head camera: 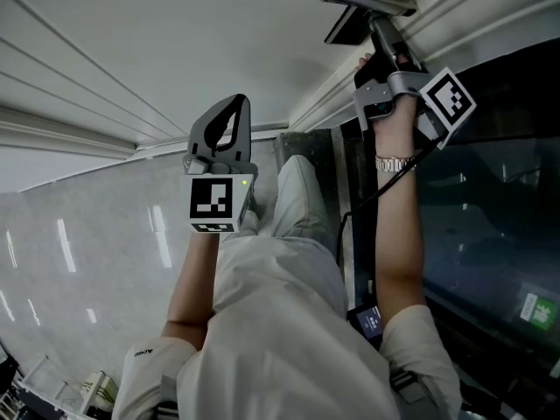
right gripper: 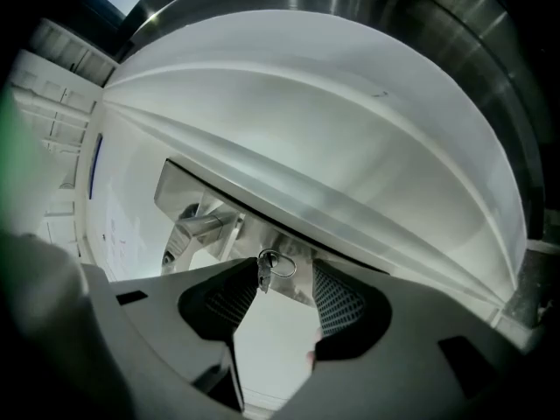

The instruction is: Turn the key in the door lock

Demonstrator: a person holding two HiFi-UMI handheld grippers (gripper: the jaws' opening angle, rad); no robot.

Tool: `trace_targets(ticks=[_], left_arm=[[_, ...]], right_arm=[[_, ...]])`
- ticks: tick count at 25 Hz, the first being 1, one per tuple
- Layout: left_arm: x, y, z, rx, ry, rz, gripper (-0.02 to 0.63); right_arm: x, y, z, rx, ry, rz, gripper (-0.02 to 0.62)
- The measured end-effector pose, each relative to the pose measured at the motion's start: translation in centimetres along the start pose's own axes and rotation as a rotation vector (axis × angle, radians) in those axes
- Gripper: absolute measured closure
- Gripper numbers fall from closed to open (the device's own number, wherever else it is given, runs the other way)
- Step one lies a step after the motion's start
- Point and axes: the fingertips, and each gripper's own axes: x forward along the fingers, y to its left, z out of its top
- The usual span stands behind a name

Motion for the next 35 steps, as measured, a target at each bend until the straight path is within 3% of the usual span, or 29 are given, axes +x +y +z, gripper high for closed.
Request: trace_targets(ticks=[8,18,24,27,35], left_arm=[[-0.8,1.2,-0.8,0.003,0.023,0.024,0.598],[-2.0,2.4,-2.6,0.011,0.065,0.063,0.598],[-3.4,1.3,-5.6,0.015,0.135,0.037,0.598],[-4.2,1.0,-6.9,0.005,0.169,0.031,0.598],[-6.8,1.0,-6.5,0.046,0.103,0.092,0.598]], right_arm=[[-1.4,-0.1,-1.3,-0.024,-0.066,0.146,0.422],[-3.9,-1.6,-10.7,-0.54,0.087,0.149,0.423],[-5.8,-3.8,-17.6,-0.72,0.206,0.159,0.43],[-6.7,-3.4,-20.3,-0.825,0.25,0.198,0.489],[-9.5,-3.2,-25.4,-0.948,0.368,0.307,0.566]])
